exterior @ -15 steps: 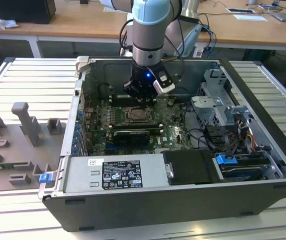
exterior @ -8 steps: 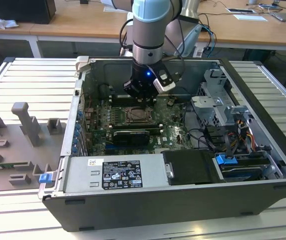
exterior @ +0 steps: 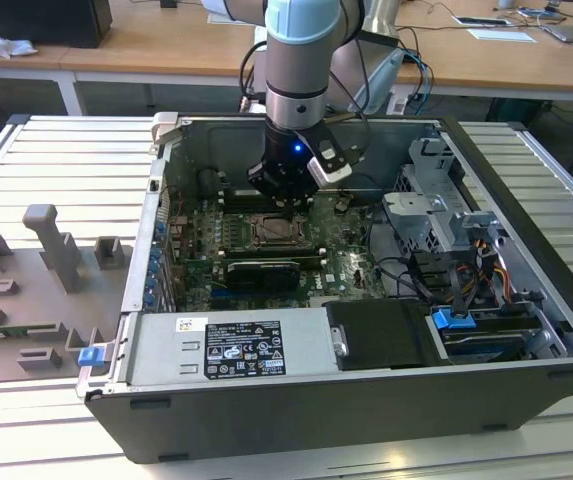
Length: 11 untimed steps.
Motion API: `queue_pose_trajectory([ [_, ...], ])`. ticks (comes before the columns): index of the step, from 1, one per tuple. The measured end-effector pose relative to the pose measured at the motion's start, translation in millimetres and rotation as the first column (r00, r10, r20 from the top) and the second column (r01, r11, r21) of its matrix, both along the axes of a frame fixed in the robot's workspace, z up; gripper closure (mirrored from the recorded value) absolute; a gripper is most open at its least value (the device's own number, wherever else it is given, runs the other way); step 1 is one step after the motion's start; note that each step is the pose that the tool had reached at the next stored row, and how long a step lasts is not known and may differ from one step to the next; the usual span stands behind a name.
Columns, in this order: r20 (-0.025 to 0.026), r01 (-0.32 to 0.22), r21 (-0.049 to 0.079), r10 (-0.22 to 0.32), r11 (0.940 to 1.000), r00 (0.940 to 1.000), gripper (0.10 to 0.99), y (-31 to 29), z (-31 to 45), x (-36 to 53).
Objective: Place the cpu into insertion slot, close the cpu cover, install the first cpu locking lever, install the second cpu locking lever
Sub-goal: 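Install the first cpu locking lever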
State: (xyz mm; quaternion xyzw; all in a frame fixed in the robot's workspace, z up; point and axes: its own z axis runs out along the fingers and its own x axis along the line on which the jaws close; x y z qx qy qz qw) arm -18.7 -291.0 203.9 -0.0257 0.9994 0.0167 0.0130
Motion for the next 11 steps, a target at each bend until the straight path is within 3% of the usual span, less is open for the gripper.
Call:
queue_pose_trajectory([
  [11,0.0001,0.000,0.001,0.000,1.0000,1.0000,0.980,0.7,-3.4,0.7],
])
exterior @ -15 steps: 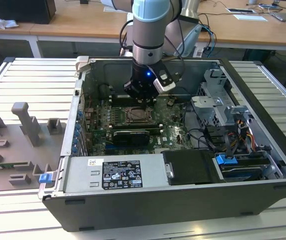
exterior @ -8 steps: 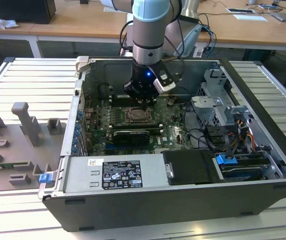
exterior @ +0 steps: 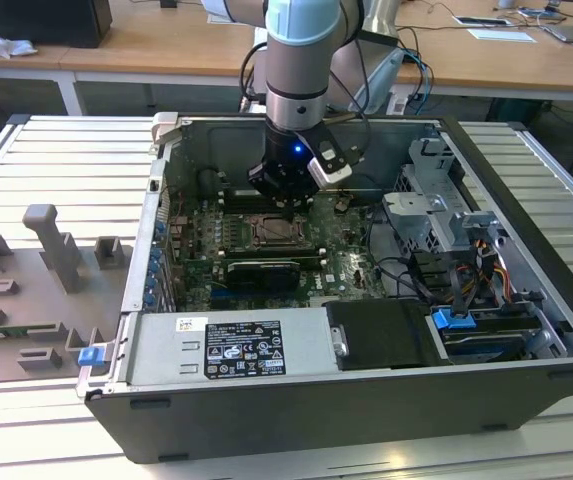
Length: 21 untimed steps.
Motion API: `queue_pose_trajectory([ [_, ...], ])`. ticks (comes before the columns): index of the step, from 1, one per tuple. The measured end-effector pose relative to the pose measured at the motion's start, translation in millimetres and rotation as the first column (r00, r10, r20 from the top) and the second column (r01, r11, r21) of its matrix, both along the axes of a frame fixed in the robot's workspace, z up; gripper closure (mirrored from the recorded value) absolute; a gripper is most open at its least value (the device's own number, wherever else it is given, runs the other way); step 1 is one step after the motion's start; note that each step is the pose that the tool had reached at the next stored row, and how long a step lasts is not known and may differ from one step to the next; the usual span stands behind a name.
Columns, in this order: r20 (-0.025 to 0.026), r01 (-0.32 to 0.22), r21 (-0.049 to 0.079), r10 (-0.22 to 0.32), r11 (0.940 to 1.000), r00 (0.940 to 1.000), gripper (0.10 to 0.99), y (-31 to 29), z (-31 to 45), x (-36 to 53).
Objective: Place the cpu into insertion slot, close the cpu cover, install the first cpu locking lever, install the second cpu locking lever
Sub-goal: 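Install the first cpu locking lever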
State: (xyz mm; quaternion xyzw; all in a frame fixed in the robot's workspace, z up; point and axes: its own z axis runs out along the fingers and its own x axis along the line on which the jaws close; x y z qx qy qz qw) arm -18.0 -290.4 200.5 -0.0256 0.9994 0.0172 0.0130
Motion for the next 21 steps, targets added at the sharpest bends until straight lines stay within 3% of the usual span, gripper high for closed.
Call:
queue_pose_trajectory([
  [2,0.0000,0.000,0.009,0.000,1.0000,1.0000,0.980,0.0,0.0,0.0],
  [7,0.0004,0.000,0.049,0.000,0.9988,1.0000,0.980,0.2,0.1,0.1],
  [11,0.0002,0.000,0.049,0.000,0.9988,1.0000,0.980,0.2,11.7,0.1],
  [21,0.0002,0.000,0.049,0.000,0.9988,1.0000,0.980,-3.9,12.0,0.1],
])
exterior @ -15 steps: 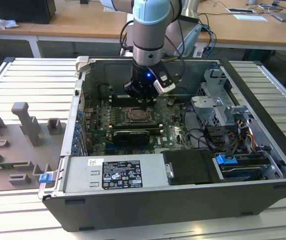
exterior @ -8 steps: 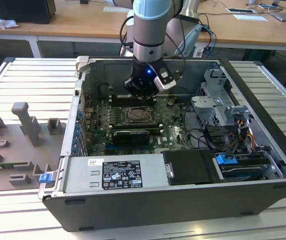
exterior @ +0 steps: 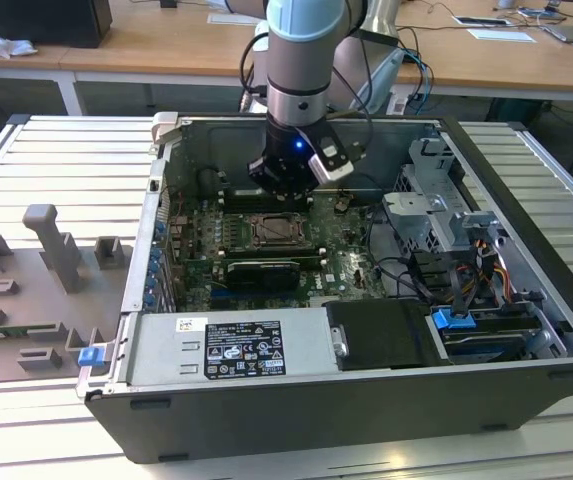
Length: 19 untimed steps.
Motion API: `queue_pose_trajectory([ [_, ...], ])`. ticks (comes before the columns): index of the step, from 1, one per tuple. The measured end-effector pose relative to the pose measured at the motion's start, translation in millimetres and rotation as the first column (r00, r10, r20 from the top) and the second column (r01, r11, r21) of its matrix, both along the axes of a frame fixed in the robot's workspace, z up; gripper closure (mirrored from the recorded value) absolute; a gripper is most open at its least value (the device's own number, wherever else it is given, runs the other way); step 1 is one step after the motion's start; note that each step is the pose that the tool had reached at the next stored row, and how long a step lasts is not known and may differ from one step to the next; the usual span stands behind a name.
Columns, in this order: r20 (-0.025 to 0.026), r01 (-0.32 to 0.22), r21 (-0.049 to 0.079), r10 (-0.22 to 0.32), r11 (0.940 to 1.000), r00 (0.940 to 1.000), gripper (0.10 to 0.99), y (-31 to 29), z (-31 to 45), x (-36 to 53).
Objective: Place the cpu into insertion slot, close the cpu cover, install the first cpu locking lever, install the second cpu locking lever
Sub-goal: 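Install the first cpu locking lever, then install the second cpu locking lever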
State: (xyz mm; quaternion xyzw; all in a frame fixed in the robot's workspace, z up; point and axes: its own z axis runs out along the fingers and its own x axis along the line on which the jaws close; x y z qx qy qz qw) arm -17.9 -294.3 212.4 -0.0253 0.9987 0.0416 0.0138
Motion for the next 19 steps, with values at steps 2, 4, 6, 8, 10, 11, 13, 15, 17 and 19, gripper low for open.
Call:
queue_pose_trajectory([
  [2,0.0000,0.000,0.000,0.000,1.0000,1.0000,0.980,-1.0,0.0,0.0],
  [4,0.0000,0.000,0.000,0.000,1.0000,1.0000,0.980,-2.0,0.0,0.0],
  [6,0.0000,0.000,0.000,0.000,1.0000,1.0000,0.980,-5.4,0.0,0.0],
  [8,-0.0001,0.000,0.000,0.000,1.0000,1.0000,0.980,-6.9,0.0,0.0],
  [10,0.0000,0.000,0.000,0.000,1.0000,1.0000,0.980,-9.6,0.0,0.0],
  [11,0.0000,0.000,0.000,0.000,1.0000,1.0000,0.980,-10.5,0.0,0.0],
  [13,0.0000,0.000,0.000,0.000,1.0000,1.0000,0.980,-11.2,0.0,0.0],
  [15,0.0000,0.000,0.000,0.000,1.0000,1.0000,0.980,-11.3,2.2,0.0],
  [17,0.0000,0.000,0.000,0.000,1.0000,1.0000,0.980,-11.3,8.4,0.0],
  [19,0.0000,0.000,0.000,0.000,1.0000,1.0000,0.980,-11.4,11.6,0.0],
])
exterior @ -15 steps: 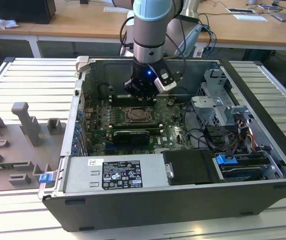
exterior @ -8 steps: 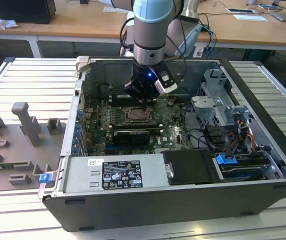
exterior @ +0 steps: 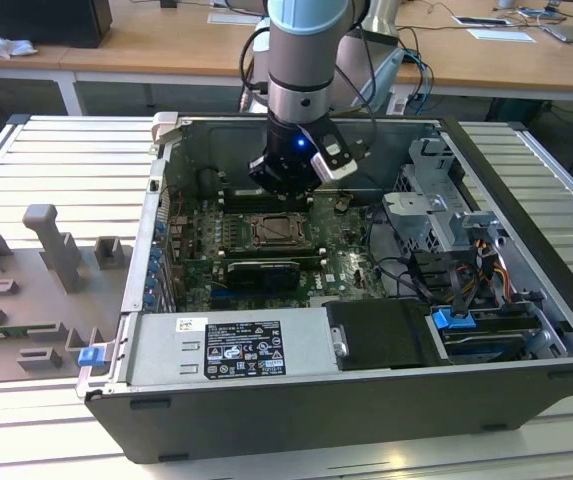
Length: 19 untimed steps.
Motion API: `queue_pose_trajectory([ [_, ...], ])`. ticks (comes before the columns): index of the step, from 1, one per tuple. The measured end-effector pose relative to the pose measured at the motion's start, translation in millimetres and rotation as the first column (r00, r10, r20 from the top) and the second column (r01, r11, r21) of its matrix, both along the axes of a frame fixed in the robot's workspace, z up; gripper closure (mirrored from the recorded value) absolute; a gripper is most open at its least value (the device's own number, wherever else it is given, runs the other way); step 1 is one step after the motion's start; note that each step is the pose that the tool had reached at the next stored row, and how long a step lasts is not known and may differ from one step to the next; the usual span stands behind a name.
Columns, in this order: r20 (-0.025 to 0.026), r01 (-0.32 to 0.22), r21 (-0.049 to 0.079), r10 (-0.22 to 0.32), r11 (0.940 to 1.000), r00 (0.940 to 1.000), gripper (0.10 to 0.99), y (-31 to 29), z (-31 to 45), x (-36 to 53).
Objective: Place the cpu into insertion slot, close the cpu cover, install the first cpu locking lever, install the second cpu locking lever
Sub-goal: 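Install the second cpu locking lever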
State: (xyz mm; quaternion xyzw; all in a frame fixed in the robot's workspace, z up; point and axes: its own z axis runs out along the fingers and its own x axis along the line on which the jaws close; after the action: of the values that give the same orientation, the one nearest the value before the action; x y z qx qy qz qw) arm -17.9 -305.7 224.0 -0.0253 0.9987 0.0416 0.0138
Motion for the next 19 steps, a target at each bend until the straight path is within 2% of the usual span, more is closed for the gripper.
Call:
queue_pose_trajectory([
  [4,0.0000,0.000,0.000,0.000,1.0000,1.0000,0.980,-2.5,0.1,-0.1],
  [10,0.0000,0.000,0.000,0.000,1.0000,1.0000,0.980,-12.7,0.0,-0.1],
  [12,-0.0001,0.000,0.000,0.000,1.0000,1.0000,0.980,-13.9,1.1,-0.2],
  [19,0.0000,0.000,0.000,0.000,1.0000,1.0000,0.980,-14.0,19.8,-0.1],
])
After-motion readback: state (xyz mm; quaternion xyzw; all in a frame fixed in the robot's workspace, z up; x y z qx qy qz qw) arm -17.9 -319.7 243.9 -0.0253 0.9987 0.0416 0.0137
